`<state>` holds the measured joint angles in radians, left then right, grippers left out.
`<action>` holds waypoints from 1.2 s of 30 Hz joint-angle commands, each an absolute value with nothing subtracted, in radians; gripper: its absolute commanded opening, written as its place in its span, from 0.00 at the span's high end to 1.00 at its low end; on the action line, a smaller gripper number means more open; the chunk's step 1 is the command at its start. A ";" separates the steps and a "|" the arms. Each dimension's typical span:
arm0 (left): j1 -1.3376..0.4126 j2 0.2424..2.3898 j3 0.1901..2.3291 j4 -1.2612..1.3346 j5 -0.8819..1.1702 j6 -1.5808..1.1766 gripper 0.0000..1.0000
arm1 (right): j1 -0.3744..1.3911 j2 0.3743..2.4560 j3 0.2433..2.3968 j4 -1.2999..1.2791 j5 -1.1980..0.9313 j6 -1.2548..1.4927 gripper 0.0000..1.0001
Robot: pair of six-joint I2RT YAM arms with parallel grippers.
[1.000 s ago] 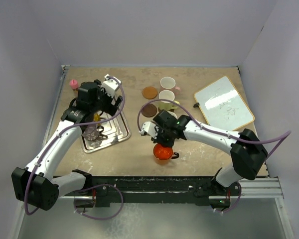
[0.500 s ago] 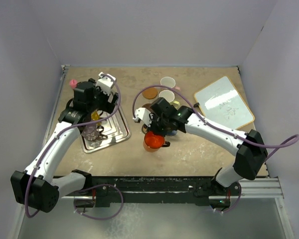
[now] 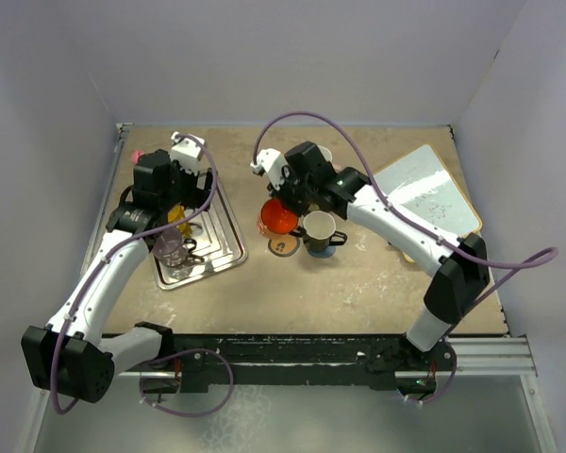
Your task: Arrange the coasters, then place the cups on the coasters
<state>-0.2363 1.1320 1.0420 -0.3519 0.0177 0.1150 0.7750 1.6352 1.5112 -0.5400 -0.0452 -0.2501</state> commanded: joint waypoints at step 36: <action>-0.365 1.452 1.262 -0.041 0.382 -0.318 0.25 | 0.684 1.816 1.894 -0.427 0.351 0.114 1.00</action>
<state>-0.3420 1.4284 1.1988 -0.1135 0.4324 -0.2802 0.6785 1.8751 1.8137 -0.5072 0.3046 0.0441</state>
